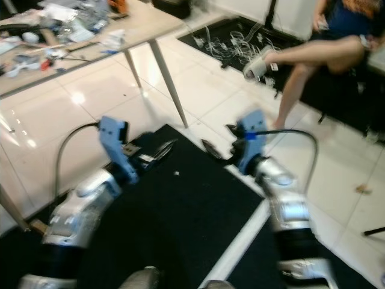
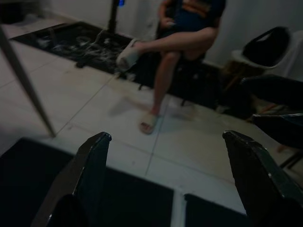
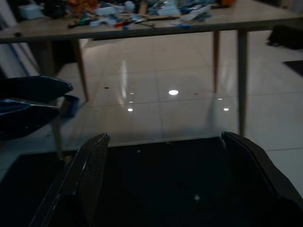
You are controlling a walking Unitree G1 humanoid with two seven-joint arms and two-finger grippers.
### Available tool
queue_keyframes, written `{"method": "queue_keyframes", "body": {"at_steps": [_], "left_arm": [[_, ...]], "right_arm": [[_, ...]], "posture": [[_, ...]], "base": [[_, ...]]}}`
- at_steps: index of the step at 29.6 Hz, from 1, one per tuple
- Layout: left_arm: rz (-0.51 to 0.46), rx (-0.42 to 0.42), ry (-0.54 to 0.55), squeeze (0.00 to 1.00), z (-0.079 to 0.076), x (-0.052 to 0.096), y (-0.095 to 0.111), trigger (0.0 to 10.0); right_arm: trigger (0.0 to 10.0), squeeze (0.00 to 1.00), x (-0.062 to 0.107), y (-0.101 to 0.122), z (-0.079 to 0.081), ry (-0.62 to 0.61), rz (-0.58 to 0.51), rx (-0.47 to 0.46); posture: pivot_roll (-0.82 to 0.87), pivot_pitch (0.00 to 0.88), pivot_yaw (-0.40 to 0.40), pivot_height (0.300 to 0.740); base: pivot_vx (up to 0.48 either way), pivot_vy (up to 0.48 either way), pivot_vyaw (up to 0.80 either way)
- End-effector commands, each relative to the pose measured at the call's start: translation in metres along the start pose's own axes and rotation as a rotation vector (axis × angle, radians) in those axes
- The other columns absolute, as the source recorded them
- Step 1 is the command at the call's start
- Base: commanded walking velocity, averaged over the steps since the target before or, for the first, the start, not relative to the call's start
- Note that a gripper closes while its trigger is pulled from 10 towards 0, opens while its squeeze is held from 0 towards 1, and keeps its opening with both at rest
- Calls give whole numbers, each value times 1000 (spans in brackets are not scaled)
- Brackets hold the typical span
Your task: Picking trash to rubbish bin
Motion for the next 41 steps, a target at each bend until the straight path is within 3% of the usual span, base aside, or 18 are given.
{"method": "queue_keyframes", "body": {"at_steps": [1,17,24,41], "left_arm": [[13,8,-2,0,-1,-1,-4,10000],[-29,27,67,0,7,-4,2,10000],[-53,42,13,0,-1,-5,6,10000],[-55,41,-1,0,-4,-5,6,10000]], "right_arm": [[10000,0,2,-4,-2,-8,17,-4],[10000,0,3,-5,-2,-12,9,-5],[10000,0,3,-4,-4,-30,-5,-15],[10000,0,2,-4,-5,-37,-3,-16]], "posture": [[-66,0,-24,740],[-68,0,-22,740],[-70,0,-23,740],[-72,0,-23,740]], "base": [[0,0,788],[0,0,788],[82,0,0],[332,0,0]]}}
Point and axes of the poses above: a point about 5 cm out from each wrist's last joint towards the gripper, its own x axis pointing back from the gripper into the wrist, its own y axis along the axis of the wrist's last joint, z = x × y, the point moved 5 cm from there along -x, pointing out of the wrist towards the gripper, and after that the axes turned 3 degrees about -x, right-handed, at the moved point
